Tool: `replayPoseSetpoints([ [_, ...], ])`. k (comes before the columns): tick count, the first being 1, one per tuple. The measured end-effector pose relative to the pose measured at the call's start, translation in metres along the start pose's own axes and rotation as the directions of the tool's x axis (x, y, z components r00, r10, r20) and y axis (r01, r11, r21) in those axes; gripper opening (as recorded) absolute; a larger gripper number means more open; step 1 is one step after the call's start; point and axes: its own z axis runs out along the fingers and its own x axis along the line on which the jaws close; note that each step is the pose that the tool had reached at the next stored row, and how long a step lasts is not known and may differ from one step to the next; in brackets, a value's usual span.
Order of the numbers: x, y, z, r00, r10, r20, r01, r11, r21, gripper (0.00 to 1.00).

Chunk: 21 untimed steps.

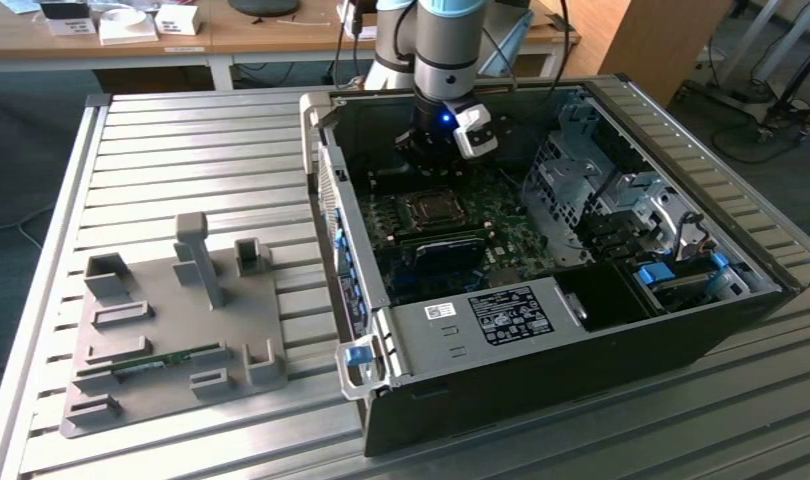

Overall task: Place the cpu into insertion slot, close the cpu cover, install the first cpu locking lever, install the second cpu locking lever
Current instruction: 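Install the first cpu locking lever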

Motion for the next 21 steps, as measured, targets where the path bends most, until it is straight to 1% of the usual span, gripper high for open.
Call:
replayPoseSetpoints([
  [10, -0.0008, 0.0012, 0.0005, 1.0000, 0.000, -0.0002, 0.000, 1.0000, -0.0010, 0.11],
  [12, -0.0006, 0.0019, 0.0005, 1.0000, 0.001, -0.0006, -0.001, 1.0000, -0.0033, 0.11],
  [15, -0.0007, 0.0019, 0.0005, 1.0000, 0.001, -0.0007, -0.001, 1.0000, -0.0035, 0.11],
  [21, -0.0026, -0.0006, 0.0005, 1.0000, 0.001, -0.0007, -0.001, 1.0000, -0.0035, 0.11],
])
